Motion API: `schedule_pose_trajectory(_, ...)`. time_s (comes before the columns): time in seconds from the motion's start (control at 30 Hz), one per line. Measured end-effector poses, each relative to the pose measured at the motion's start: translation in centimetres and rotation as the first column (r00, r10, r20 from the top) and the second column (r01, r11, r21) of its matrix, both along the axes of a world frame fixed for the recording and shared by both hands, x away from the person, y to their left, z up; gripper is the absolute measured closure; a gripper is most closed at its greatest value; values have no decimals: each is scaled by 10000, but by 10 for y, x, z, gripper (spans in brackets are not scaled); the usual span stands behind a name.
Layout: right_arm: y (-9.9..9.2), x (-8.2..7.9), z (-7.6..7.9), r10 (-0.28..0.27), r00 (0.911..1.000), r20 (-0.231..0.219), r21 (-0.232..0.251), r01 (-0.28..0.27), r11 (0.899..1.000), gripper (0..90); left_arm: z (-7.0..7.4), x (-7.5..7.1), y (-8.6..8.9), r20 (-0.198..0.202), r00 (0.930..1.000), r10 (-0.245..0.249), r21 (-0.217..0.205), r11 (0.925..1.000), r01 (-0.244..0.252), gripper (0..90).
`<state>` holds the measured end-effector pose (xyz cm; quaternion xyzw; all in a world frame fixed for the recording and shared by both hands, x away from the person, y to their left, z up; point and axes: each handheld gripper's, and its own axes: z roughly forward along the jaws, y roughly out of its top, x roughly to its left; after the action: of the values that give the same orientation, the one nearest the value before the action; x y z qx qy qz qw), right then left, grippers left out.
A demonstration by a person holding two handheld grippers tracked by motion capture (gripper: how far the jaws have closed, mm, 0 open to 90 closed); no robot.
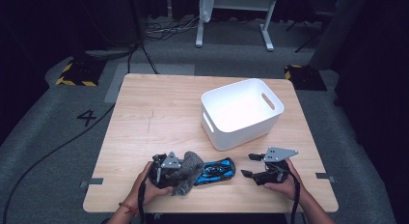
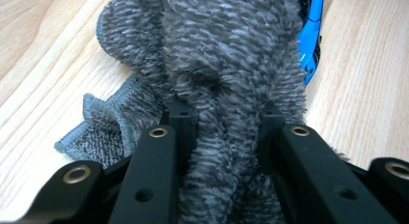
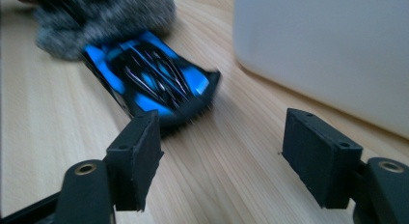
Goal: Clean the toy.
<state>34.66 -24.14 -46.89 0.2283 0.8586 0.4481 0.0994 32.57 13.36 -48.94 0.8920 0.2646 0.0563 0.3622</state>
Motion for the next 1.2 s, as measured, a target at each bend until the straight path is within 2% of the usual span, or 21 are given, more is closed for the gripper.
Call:
schedule_pose_trajectory(0.07,3,2,1,54,10000,-53,128,-53,9999,298,0,1,-2,26,10000,28,-33,10000,-28,700)
schedule_pose_trajectory(0.23,6,10,-7,-102,9974,-715,345,127,9993,299,-1,4,-5,50,10000,-36,-28,10000,36,700)
schedule_pose_trajectory(0.3,9,10,-8,-3,9969,-785,331,29,9994,302,-1,4,-6,54,10000,3,-26,10000,-3,700)
schedule_pose_trajectory(0.4,15,11,-11,52,9964,-844,5,-52,10000,300,-1,6,-12,114,9999,9,7,10000,-9,700)
schedule_pose_trajectory(0.43,16,12,-13,85,9950,-998,144,-71,9999,306,0,7,-14,182,9998,-28,87,10000,26,698)
schedule_pose_trajectory(0.57,12,13,-16,-5,9913,-1318,107,20,9999,315,0,12,-27,293,9995,-147,155,9998,143,696)
schedule_pose_trajectory(0.7,3,16,-16,-354,9890,-1435,-160,335,9993,406,0,18,-41,412,9987,-294,192,9994,286,696)
schedule_pose_trajectory(0.8,-3,17,-17,-275,9865,-1612,19,282,9996,486,5,20,-49,606,9972,-434,301,9987,416,695)
schedule_pose_trajectory(0.87,-7,17,-17,-313,9867,-1597,93,332,9994,525,11,19,-49,748,9961,-478,19,9989,477,696)
schedule_pose_trajectory(0.9,-7,16,-18,-348,9862,-1616,146,377,9992,531,17,19,-49,777,9956,-532,-340,9979,560,696)
schedule_pose_trajectory(0.97,-8,15,-19,-367,9859,-1632,233,411,9989,536,25,19,-53,828,9948,-594,-781,9948,659,696)
schedule_pose_trajectory(1.07,-8,15,-20,-378,9850,-1686,349,443,9984,540,30,18,-72,1040,9902,-929,-997,9896,1034,696)
schedule_pose_trajectory(1.13,-8,14,-20,-412,9849,-1680,391,484,9981,542,31,18,-92,1215,9857,-1166,-968,9870,1287,696)
schedule_pose_trajectory(1.2,-8,14,-20,-416,9855,-1647,358,481,9982,542,30,20,-110,1177,9828,-1422,-863,9845,1527,696)
